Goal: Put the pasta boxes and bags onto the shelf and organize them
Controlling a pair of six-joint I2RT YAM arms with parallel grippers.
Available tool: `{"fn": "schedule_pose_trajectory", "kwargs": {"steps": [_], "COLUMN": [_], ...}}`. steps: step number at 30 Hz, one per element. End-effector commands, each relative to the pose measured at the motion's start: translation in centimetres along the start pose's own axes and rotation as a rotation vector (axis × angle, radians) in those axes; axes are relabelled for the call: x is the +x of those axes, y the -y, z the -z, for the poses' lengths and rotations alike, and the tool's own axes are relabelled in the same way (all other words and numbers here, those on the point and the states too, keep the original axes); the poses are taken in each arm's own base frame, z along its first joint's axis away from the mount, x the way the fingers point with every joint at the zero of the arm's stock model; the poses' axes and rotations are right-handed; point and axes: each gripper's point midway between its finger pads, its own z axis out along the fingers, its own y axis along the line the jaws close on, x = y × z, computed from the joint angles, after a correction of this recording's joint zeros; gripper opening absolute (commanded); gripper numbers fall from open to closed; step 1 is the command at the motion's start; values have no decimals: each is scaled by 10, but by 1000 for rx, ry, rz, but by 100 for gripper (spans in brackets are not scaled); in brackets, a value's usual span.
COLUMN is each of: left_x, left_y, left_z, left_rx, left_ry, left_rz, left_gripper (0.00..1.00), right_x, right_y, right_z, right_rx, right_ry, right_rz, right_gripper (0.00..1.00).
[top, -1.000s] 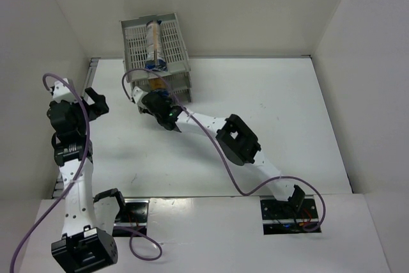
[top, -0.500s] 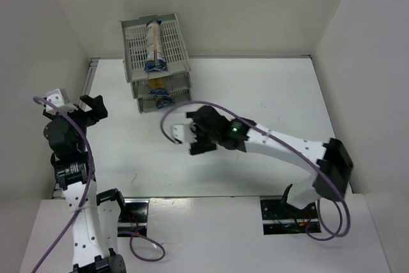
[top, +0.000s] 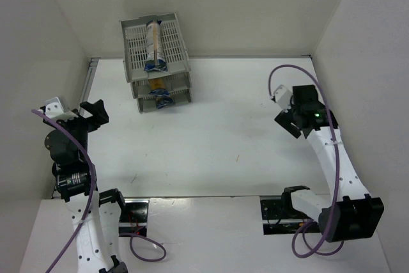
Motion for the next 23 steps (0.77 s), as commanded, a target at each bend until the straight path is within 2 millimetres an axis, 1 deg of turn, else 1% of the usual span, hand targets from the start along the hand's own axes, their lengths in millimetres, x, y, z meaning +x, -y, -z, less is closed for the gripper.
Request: {"fn": "schedule_pose_trajectory", "kwargs": {"steps": [1, 2, 3, 5, 6, 7, 9, 10, 11, 12, 13, 14, 15, 18, 19, 20, 21, 23], "left_x": [-4, -4, -4, -5, 0, 0, 1, 1, 1, 4, 4, 4, 8, 8, 8, 8, 8, 8], "left_y": [-1, -1, -1, -3, -4, -4, -8, -8, -8, -9, -9, -9, -10, -10, -10, -10, -10, -10], "left_z": [3, 3, 3, 3, 2, 2, 1, 1, 1, -1, -1, -1, -2, -2, -2, -2, -2, -2], "left_rx": [-14, -14, -14, -22, -26, -26, -37, -37, -37, -40, -40, -40, -43, -43, -43, -43, -43, -43], "left_ry": [24, 24, 24, 26, 16, 16, 10, 10, 10, 0, 0, 0, -8, -8, -8, -8, -8, -8], "left_rz": [20, 20, 20, 28, 30, 30, 31, 31, 31, 32, 32, 32, 34, 34, 34, 34, 34, 34], "left_gripper": [100, 100, 100, 100, 100, 100, 100, 100, 100, 100, 100, 100, 100, 100, 100, 100, 100, 100], "right_x": [48, 70, 79, 98, 101, 103, 104, 105, 108, 111, 111, 115, 117, 126, 130, 132, 130, 128], "right_y": [-17, -14, -23, -28, -30, -32, -29, -31, -35, -36, -33, -34, -36, -36, -45, -44, -40, -39], "right_z": [18, 20, 22, 32, 37, 41, 57, 62, 71, 74, 75, 77, 78, 83, 78, 79, 82, 87], "right_rx": [-133, -132, -184, -178, -179, -167, -88, -69, -40, -19, 18, 36, 58, 142, 131, 161, 191, 216], "right_ry": [-104, -150, -168, -188, -184, -171, -128, -115, -94, -92, -78, -89, -73, -72, -80, -77, -55, -25], "right_rz": [-157, -231, -247, -306, -321, -331, -350, -353, -357, -358, -376, -377, -380, -390, -388, -392, -398, -403], "right_gripper": [100, 100, 100, 100, 100, 100, 100, 100, 100, 100, 100, 100, 100, 100, 100, 100, 100, 100]}}
